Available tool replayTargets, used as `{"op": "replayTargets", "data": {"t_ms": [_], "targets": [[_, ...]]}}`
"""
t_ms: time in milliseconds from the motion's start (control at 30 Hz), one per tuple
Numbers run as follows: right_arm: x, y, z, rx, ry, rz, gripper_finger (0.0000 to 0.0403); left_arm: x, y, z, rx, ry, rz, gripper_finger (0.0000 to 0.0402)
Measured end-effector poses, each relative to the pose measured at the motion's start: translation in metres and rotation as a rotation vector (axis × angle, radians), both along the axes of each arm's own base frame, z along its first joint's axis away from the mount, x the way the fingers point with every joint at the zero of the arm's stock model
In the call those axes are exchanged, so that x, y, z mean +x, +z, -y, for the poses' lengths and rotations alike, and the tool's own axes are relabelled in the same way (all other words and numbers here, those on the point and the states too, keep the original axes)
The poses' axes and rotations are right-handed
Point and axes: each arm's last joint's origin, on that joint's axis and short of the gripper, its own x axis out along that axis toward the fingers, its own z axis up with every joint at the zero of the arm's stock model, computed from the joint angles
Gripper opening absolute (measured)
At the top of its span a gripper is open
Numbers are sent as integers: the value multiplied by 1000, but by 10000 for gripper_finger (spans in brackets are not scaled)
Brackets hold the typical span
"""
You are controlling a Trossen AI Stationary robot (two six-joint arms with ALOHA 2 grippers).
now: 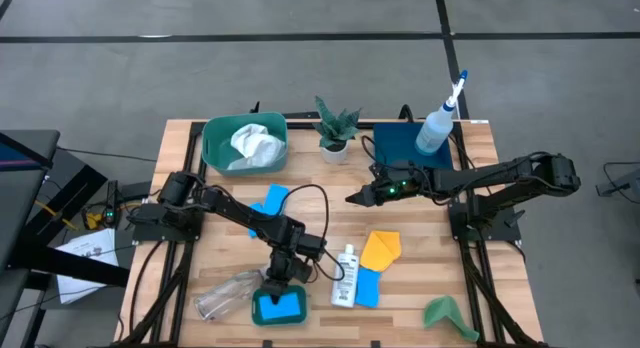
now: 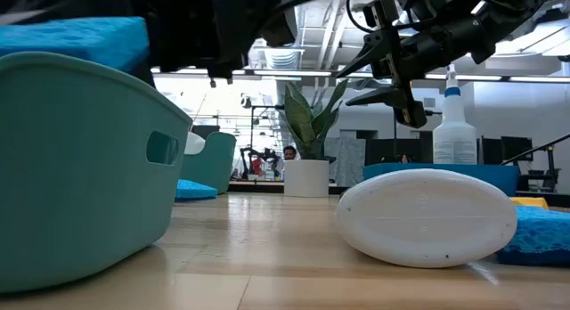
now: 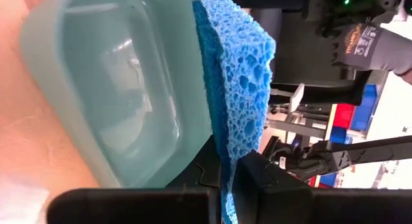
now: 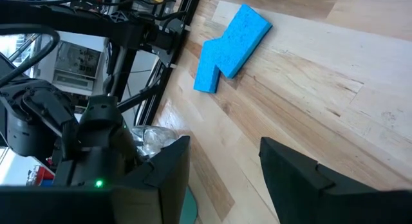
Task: Pick & Place Kitchen Items
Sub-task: Put the blue sponge into the bottom green bin
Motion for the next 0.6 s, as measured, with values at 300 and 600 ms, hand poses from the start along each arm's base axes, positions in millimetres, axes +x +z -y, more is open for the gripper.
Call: {"op": "replayTargets", "data": {"t_ms": [300,600], "targets": [[0,0,1,-4,-4,0,179,-5,-2,13,61,-32,23,6],[0,0,1,-11,-19,-1,179,-4,-2,10,65,-35,39,16]]}}
